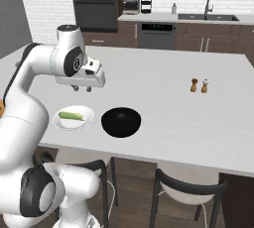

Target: Pick the chicken drumstick and corn from their plates and place them in the bowl. Then put the bowl in the fridge.

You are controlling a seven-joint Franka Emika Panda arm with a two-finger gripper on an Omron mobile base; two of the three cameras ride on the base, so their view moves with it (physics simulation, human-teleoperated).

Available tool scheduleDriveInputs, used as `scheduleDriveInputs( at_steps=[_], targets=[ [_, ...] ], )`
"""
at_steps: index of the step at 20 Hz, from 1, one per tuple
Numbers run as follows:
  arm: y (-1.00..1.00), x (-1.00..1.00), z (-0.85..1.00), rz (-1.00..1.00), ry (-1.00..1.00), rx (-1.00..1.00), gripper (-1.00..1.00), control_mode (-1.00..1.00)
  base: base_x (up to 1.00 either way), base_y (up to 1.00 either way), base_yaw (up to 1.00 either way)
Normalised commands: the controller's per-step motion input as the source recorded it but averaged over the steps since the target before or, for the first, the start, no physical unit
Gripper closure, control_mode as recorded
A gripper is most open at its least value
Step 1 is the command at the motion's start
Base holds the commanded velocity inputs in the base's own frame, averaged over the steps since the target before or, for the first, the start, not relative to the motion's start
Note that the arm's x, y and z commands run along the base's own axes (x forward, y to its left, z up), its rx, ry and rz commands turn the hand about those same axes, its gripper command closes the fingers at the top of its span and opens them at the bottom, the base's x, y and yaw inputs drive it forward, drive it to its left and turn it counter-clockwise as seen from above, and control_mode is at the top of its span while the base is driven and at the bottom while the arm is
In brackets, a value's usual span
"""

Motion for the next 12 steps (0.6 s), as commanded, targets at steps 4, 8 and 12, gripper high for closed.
scheduleDriveInputs(
  at_steps=[4, 8, 12],
  targets=[
    [0.04, -0.46, 0.0, 0.0, -0.06, -0.02, -1.0, -1.0, 0.0, 0.0, 0.0],
    [0.3, -0.9, -0.04, 0.08, -0.11, -0.12, -1.0, -1.0, 0.0, 0.0, 0.0],
    [0.45, -0.45, -0.07, 0.24, -0.04, -0.15, -1.0, -1.0, 0.0, 0.0, 0.0]
  ],
)
